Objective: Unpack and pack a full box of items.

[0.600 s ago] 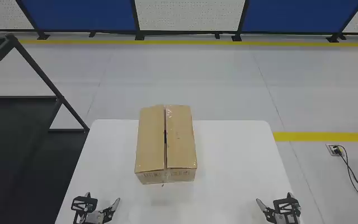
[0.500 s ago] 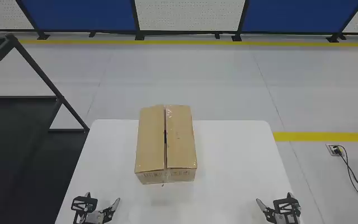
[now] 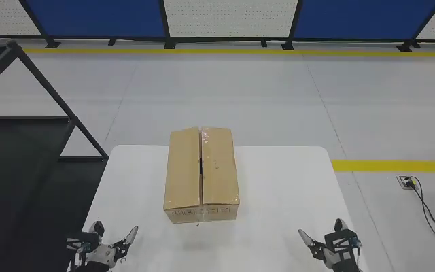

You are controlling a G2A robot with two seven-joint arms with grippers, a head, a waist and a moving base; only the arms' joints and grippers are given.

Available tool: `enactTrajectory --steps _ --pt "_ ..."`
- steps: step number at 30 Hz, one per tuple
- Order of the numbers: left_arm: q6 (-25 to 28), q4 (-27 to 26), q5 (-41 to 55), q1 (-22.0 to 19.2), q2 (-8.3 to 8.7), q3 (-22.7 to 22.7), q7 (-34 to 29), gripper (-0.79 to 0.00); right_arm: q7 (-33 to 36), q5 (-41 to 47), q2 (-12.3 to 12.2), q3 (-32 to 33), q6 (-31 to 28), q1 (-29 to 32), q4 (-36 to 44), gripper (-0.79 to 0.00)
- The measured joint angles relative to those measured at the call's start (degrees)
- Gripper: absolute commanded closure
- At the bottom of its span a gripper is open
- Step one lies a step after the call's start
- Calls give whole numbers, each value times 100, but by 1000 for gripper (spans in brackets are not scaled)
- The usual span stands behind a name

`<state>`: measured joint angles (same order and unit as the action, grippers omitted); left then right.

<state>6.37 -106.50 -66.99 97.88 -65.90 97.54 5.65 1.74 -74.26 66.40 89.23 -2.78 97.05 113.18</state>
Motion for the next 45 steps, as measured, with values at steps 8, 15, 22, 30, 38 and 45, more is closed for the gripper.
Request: enactTrajectory --steps 8,15,22,30,38,45 --pt "366 -342 226 -261 11 267 269 -785 696 408 55 -344 54 -434 746 -785" --pt "362 -372 206 -243 11 294 290 -785 653 401 54 -342 45 -432 739 -785" --pt "324 -280 395 -401 1 221 81 -785 552 688 77 -311 123 -468 600 -785" --pt "163 381 -232 -1463 -25 -528 -587 -785 341 884 173 -727 566 -889 476 -785" --pt "-362 777 -273 -1855 -95 -939 -872 -785 375 1028 228 -904 921 -1034 415 -785" --pt "-266 750 -354 -1813 -99 -1010 -865 -785 365 1141 238 -910 836 -1008 360 -785"
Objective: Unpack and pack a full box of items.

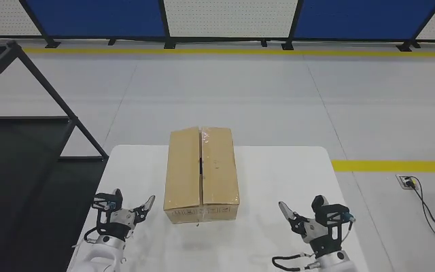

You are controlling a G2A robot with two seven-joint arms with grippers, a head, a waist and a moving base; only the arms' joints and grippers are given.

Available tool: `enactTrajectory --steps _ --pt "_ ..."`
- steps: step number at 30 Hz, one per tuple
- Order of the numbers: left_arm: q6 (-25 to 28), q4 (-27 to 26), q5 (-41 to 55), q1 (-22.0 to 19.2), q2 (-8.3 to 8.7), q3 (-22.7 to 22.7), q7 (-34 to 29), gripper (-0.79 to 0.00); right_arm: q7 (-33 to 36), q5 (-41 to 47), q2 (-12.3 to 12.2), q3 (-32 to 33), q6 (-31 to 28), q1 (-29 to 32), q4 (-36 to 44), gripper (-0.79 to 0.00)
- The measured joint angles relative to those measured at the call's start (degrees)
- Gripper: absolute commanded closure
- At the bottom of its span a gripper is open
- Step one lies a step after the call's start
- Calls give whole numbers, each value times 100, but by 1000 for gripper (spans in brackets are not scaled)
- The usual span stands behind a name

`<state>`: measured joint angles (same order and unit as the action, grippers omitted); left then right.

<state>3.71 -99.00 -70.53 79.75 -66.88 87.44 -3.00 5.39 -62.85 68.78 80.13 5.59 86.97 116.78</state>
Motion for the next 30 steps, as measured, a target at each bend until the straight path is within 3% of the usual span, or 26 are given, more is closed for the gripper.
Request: enactTrajectory --steps 13,21,30 --pt "213 64 -588 67 -23 -356 72 -785 234 -117 26 -124 -349 -54 -131 -785" --pt "301 -7 -752 63 -54 -606 110 -785 1079 745 -34 42 -1576 54 22 -785" --pt "359 38 -910 31 -82 -801 127 -785 1169 854 -44 109 -1648 96 81 -785"
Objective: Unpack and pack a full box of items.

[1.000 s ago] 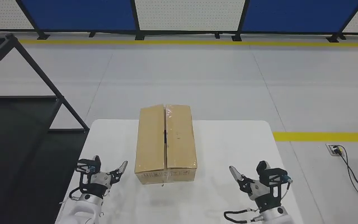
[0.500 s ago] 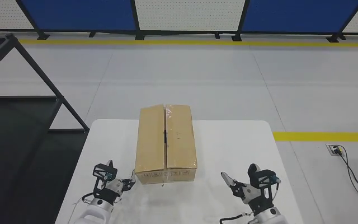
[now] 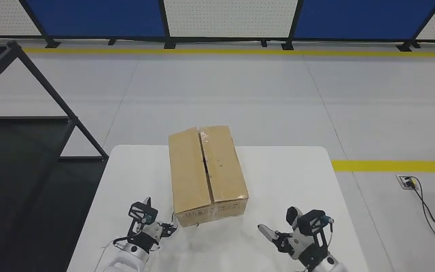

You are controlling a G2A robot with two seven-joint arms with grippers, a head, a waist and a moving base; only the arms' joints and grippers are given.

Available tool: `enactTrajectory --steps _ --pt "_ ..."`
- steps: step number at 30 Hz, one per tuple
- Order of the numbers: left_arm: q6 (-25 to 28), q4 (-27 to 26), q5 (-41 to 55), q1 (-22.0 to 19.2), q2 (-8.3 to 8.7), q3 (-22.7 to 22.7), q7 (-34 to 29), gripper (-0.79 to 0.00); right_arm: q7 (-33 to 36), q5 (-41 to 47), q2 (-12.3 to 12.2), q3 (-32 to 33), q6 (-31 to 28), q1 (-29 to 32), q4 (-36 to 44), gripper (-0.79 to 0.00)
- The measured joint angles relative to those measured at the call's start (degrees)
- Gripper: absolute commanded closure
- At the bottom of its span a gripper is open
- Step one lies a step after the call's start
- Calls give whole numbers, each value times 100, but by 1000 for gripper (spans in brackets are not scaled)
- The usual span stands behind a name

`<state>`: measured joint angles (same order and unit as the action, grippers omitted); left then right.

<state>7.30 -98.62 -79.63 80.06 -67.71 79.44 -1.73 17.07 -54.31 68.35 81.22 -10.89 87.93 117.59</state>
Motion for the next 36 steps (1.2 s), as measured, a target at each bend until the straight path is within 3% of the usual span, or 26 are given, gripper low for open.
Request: enactTrajectory --steps 8,15,19,23,26,30,36 --pt "69 6 -113 -203 -46 -290 -22 -785 10 160 -5 -30 -219 34 -6 -785" --pt "160 71 -241 -450 -107 -665 5 -785 427 1673 12 -123 -554 -52 -179 -785" --pt "190 52 -227 -448 -118 -697 85 -785 446 1743 11 -115 -542 -63 -181 -785" --pt "98 -18 80 -211 -84 -287 247 -785 436 1729 12 -122 -538 -60 -177 -785" --pt "-15 -49 454 65 -42 263 425 -785 479 1818 28 -305 -534 -119 -171 -785" --pt "-387 -61 483 436 5 1005 963 -785 644 2503 100 -723 -258 -524 -452 -785" --pt "-327 -197 1215 800 1 1549 1429 -785 702 3310 209 -1184 122 -1159 -920 -785"
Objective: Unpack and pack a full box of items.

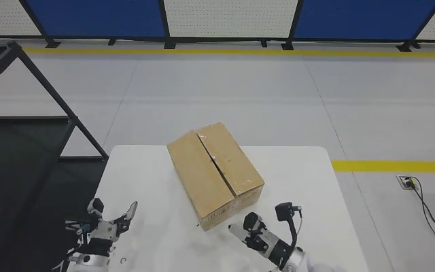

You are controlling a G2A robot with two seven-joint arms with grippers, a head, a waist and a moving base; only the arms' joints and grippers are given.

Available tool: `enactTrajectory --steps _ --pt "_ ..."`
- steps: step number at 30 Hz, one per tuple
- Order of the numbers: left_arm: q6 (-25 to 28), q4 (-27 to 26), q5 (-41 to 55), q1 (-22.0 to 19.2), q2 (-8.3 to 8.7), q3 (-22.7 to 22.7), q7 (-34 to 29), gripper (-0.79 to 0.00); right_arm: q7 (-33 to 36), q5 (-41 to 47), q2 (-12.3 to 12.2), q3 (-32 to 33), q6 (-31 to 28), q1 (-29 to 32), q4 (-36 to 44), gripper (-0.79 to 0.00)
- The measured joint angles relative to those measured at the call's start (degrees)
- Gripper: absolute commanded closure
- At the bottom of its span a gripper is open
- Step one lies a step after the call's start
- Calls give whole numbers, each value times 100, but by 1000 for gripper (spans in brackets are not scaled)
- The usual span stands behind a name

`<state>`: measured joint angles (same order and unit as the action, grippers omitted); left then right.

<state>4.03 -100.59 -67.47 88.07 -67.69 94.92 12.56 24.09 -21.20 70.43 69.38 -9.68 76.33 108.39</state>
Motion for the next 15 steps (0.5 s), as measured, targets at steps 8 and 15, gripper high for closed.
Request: enactTrajectory --steps 8,15 --pt "-3 -70 184 158 -25 114 156 -785 -432 510 155 -483 417 -553 -498 -785" --pt "14 -75 166 203 -41 152 192 -785 -829 670 265 -784 357 -813 -752 -690"
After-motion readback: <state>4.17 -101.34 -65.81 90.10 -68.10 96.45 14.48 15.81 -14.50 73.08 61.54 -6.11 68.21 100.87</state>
